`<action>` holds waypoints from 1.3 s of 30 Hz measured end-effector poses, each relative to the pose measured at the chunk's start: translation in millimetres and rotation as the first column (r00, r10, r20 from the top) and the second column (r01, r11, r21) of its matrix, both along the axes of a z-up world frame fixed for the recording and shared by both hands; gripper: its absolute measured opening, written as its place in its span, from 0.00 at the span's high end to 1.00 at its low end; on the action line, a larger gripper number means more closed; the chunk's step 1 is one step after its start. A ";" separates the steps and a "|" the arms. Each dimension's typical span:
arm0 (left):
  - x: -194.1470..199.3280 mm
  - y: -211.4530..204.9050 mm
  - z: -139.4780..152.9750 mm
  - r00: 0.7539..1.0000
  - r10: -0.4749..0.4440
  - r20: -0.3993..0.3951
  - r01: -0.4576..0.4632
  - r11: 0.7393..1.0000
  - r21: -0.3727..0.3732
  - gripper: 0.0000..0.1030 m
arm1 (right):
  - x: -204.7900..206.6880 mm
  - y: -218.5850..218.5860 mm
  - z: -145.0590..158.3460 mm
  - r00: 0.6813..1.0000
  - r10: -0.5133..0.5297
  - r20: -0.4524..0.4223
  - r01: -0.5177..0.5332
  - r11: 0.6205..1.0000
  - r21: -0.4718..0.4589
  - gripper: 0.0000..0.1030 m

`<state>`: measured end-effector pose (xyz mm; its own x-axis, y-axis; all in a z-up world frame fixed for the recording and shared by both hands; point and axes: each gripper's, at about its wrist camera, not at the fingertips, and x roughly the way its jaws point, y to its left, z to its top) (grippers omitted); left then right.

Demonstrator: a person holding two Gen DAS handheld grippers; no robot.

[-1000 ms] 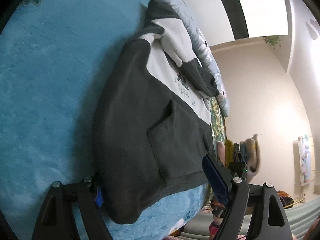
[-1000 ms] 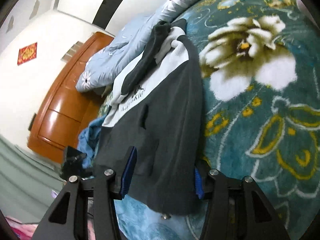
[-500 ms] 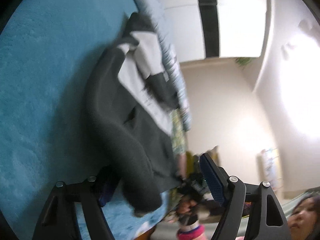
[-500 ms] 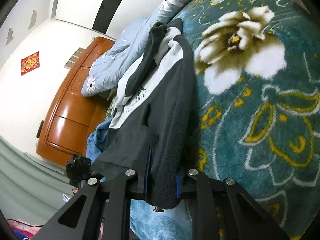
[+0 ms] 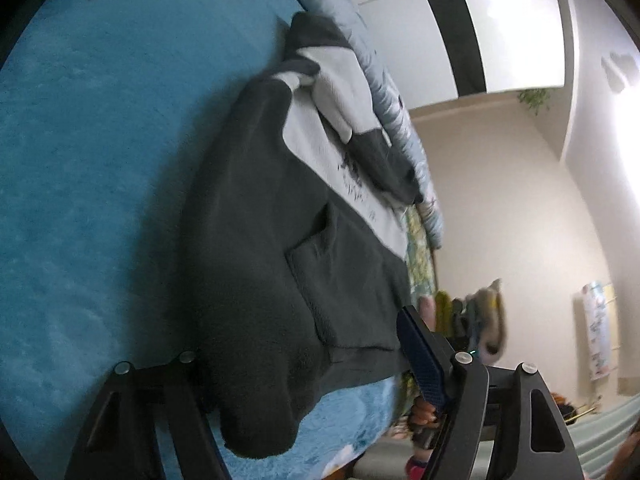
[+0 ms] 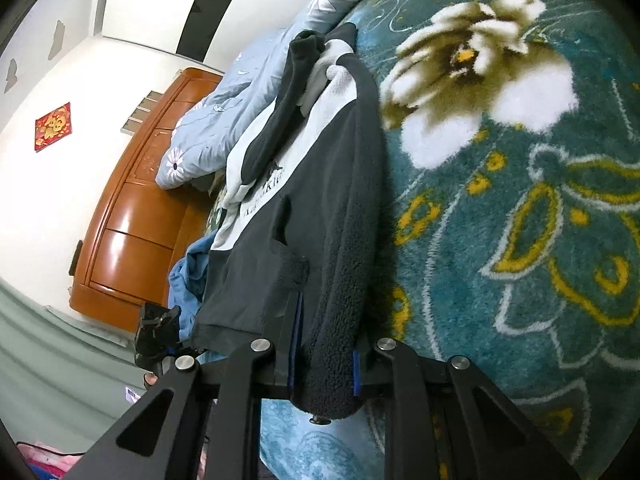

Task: Fold clothes

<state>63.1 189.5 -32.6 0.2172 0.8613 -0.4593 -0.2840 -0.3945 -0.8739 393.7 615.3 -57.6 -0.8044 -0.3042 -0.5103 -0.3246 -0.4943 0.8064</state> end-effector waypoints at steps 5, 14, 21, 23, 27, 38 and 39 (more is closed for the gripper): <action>-4.2 -19.7 -11.9 0.997 0.038 0.073 -0.040 0.999 0.023 0.84 | 6.5 3.1 9.5 0.999 -0.010 -0.035 0.010 1.000 0.009 0.81; -15.1 -32.0 -2.4 0.987 0.074 0.142 -0.094 0.985 0.147 0.86 | 3.7 17.6 30.5 0.986 -0.021 -0.168 0.014 0.999 -0.045 0.83; -56.6 -12.7 27.8 0.988 0.097 0.119 -0.120 0.972 0.203 0.86 | -25.4 41.2 66.0 0.959 -0.038 -0.280 0.035 0.999 -0.016 0.83; -73.6 -7.0 31.3 0.985 0.113 0.129 -0.138 0.970 0.200 0.86 | -37.6 52.8 73.7 0.952 -0.060 -0.301 0.057 0.998 -0.019 0.83; -120.7 29.4 44.0 0.984 0.135 0.113 -0.151 0.977 0.150 0.86 | -77.8 77.2 91.5 0.945 -0.096 -0.313 0.100 0.995 -0.002 0.83; -228.5 139.9 40.6 0.970 0.215 0.109 -0.222 0.974 0.049 0.86 | -215.5 164.0 98.3 0.974 -0.182 -0.132 0.189 0.981 0.044 0.83; -233.6 147.6 36.1 0.970 0.219 0.105 -0.223 0.974 0.031 0.86 | -227.1 171.0 94.1 0.976 -0.190 -0.103 0.196 0.979 0.051 0.83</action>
<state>-170.4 337.0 3.5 0.0622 0.9112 -0.4072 -0.1042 -0.3998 -0.9106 166.6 786.3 36.5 -0.8916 -0.1090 -0.4395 -0.3404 -0.4787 0.8093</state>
